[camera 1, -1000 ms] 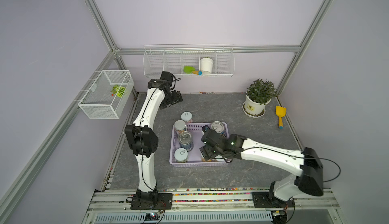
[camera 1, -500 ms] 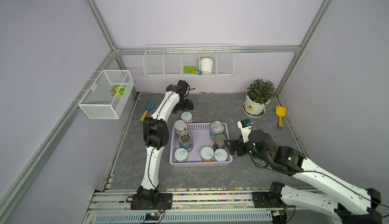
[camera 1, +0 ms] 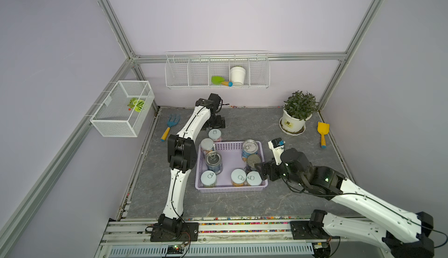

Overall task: Put the canned food in the basket
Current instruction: Pick up the canned food from the center of the board.

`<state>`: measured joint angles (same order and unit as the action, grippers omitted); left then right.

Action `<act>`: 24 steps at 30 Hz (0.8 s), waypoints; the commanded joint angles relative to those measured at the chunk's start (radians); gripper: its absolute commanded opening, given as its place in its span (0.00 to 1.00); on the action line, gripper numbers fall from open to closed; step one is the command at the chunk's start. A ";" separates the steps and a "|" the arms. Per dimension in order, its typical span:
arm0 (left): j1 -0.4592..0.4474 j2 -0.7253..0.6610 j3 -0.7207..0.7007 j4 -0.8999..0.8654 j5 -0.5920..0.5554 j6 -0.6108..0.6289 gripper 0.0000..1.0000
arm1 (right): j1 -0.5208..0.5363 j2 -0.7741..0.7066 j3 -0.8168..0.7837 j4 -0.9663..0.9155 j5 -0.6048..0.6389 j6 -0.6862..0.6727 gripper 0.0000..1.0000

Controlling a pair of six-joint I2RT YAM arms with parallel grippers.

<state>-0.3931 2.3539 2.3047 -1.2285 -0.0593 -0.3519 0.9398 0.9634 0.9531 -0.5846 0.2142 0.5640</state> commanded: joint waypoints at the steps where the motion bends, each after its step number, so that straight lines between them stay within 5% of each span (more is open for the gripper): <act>1: -0.003 0.027 0.007 -0.009 -0.041 0.020 0.98 | -0.004 0.013 0.014 0.007 -0.006 0.003 0.98; 6: -0.024 0.029 0.017 -0.020 -0.121 0.018 0.98 | -0.004 0.006 0.012 0.008 -0.005 0.001 0.98; 24: -0.047 0.143 0.052 -0.077 -0.113 0.016 0.99 | -0.005 0.017 0.010 0.011 -0.013 -0.003 0.98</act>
<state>-0.4423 2.4775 2.3264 -1.2762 -0.1566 -0.3290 0.9398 0.9752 0.9531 -0.5842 0.2081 0.5636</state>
